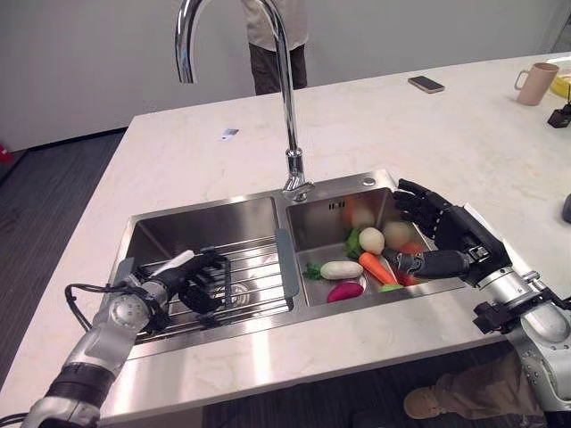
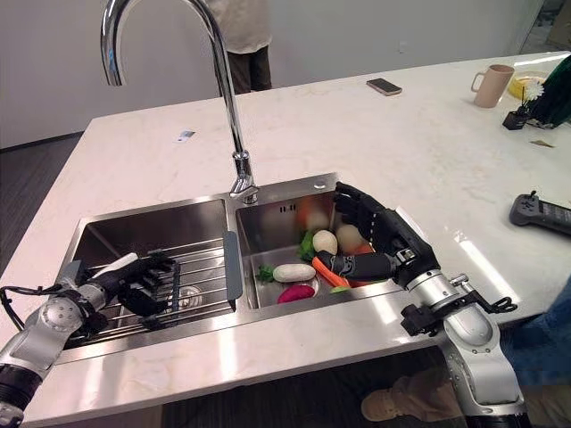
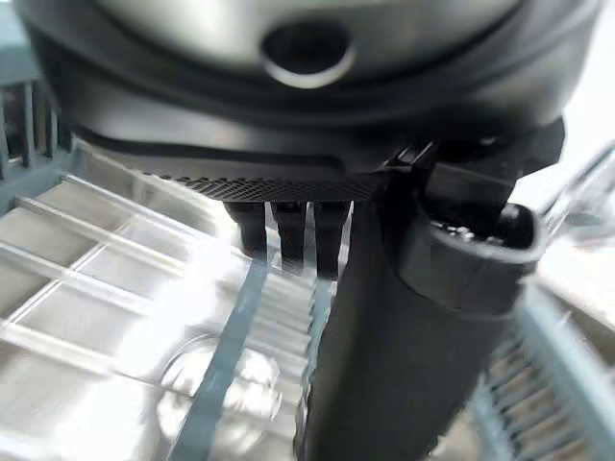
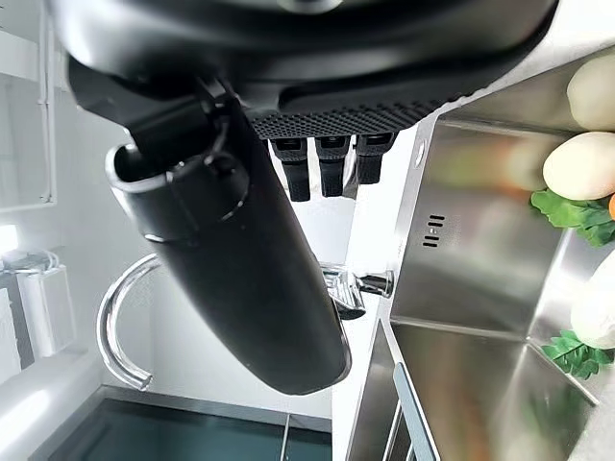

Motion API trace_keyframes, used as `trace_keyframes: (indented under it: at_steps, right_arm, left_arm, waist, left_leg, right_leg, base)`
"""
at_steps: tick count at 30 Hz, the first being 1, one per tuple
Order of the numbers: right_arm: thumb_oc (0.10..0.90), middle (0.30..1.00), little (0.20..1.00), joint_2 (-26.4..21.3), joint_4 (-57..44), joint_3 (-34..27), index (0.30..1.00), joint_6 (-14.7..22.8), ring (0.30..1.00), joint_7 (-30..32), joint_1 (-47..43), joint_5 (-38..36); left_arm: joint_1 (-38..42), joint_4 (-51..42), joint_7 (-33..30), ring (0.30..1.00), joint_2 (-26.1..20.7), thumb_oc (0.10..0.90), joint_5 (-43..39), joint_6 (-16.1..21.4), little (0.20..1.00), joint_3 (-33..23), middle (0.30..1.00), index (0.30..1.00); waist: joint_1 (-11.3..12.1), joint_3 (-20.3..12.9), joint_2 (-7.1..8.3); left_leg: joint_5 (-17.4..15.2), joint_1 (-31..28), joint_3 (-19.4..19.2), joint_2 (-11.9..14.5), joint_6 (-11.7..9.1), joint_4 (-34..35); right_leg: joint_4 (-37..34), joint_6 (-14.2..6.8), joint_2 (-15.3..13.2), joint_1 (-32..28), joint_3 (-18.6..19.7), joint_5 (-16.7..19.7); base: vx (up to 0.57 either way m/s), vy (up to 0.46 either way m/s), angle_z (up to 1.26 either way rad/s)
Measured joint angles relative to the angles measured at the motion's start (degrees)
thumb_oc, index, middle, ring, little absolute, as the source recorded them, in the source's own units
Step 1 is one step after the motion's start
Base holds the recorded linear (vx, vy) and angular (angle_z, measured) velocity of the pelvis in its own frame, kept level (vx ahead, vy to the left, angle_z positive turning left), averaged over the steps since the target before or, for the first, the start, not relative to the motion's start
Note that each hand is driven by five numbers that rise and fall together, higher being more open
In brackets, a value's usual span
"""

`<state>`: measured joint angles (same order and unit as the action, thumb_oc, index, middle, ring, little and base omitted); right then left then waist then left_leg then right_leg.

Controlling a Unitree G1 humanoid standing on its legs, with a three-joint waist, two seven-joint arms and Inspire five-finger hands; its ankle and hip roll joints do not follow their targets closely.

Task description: Place the dishes in the dishwasher.

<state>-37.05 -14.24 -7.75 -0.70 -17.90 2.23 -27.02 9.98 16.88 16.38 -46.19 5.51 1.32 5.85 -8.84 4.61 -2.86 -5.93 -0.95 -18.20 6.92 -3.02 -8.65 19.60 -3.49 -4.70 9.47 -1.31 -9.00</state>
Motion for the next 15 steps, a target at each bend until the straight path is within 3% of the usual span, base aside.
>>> trace_keyframes:
  at_steps: [7,15]
  right_arm:
    - [0.800,0.900,0.900,1.25,-0.06,-0.29,0.900,-0.28,0.900,0.08,0.26,2.27]
    - [0.800,0.900,0.900,3.29,-0.35,-0.41,0.900,-0.98,0.900,0.83,0.28,3.00]
  left_arm:
    - [-6.15,-14.46,-9.48,0.900,2.44,0.800,-5.31,6.32,0.900,-13.87,0.900,0.900]
    - [-10.35,-19.47,-12.55,0.900,4.76,0.800,-7.60,7.90,0.900,-16.43,0.900,0.900]
  waist:
    - [2.76,0.77,1.38]
    - [4.58,0.77,1.39]
  left_leg:
    - [-0.01,0.85,1.47,-0.11,0.00,0.01]
    - [-0.01,1.37,3.00,-0.44,0.01,0.02]
  right_leg:
    - [-0.74,0.04,-0.49,-0.37,-1.99,-0.03]
    - [-1.48,0.07,-1.03,-1.14,-3.49,-0.15]
  base:
    - [-0.01,-0.012,0.11]
    - [0.00,-0.004,0.10]
